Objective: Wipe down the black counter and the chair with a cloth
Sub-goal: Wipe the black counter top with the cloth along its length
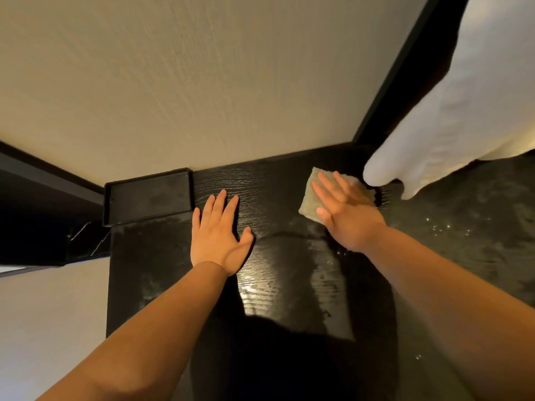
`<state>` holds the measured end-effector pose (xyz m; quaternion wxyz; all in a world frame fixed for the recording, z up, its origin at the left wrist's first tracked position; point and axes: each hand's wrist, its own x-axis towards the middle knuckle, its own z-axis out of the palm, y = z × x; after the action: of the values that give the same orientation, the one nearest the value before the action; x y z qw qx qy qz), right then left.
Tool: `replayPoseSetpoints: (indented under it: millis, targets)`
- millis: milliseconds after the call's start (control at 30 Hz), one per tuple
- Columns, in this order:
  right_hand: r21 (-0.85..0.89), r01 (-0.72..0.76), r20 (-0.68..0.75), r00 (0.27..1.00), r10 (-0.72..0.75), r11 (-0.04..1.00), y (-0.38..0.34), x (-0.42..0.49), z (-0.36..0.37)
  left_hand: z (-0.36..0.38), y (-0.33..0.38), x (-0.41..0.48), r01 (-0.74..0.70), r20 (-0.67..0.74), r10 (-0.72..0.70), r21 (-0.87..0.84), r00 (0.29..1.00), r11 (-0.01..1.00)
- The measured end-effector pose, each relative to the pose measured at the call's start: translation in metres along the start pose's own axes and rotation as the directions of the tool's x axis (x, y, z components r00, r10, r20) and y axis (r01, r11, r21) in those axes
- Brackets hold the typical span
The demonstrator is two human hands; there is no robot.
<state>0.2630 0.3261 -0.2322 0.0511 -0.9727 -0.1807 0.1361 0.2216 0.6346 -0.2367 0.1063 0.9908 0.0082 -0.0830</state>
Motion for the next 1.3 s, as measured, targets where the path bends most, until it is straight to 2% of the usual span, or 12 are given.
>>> replayPoseSetpoints:
  millis: [133,233,367,500,600,667,733,800,933,1067,1200,1300]
  targets:
    - [0.013,-0.277,0.016,0.961,0.277,0.961,0.029,-0.007,-0.006,0.0,0.001,0.001,0.012,-0.006,-0.012,0.003,1.0,1.0]
    - [0.027,-0.335,0.0,0.942,0.335,0.942,-0.011,0.002,-0.003,0.001,0.002,0.0,0.013,-0.011,-0.013,0.002,1.0,1.0]
    - [0.013,-0.052,0.034,0.998,0.051,0.999,-0.083,0.003,0.004,0.002,0.002,-0.001,0.002,-0.02,-0.002,0.013,1.0,1.0]
    - [-0.005,0.09,0.053,0.995,-0.089,0.996,-0.061,-0.008,0.013,0.003,0.0,-0.001,-0.002,-0.024,0.002,0.014,1.0,1.0]
    - [0.032,-0.153,0.013,0.988,0.153,0.988,-0.012,-0.023,0.007,0.003,0.0,-0.001,-0.001,-0.018,0.001,0.01,1.0,1.0]
    - [0.136,-0.339,-0.024,0.938,0.346,0.931,0.001,-0.028,-0.004,0.003,0.0,-0.001,0.001,-0.021,0.0,0.013,1.0,1.0]
    - [0.147,-0.425,-0.049,0.899,0.435,0.893,-0.011,-0.023,-0.01,0.004,0.0,0.0,0.0,-0.028,0.0,0.013,1.0,1.0]
    - [0.117,-0.385,-0.043,0.919,0.392,0.916,-0.039,-0.018,-0.007,0.004,-0.001,-0.001,-0.007,-0.035,0.008,0.005,0.999,1.0]
    - [0.017,-0.069,-0.05,0.996,0.069,0.997,-0.102,-0.029,0.025,0.004,-0.001,-0.002,-0.02,-0.052,0.02,-0.01,0.998,1.0]
    - [0.036,0.063,-0.024,0.998,-0.062,0.997,-0.088,-0.057,0.031,0.005,-0.002,-0.002,-0.026,-0.061,0.025,-0.013,0.998,1.0]
    - [0.016,-0.19,-0.049,0.98,0.191,0.982,-0.027,-0.076,0.026,0.005,-0.003,-0.002,-0.035,-0.066,0.034,-0.014,0.997,0.999]
    - [0.082,-0.355,-0.04,0.932,0.359,0.931,-0.033,-0.072,0.023,0.008,-0.004,-0.002,-0.034,-0.071,0.034,-0.004,0.997,0.999]
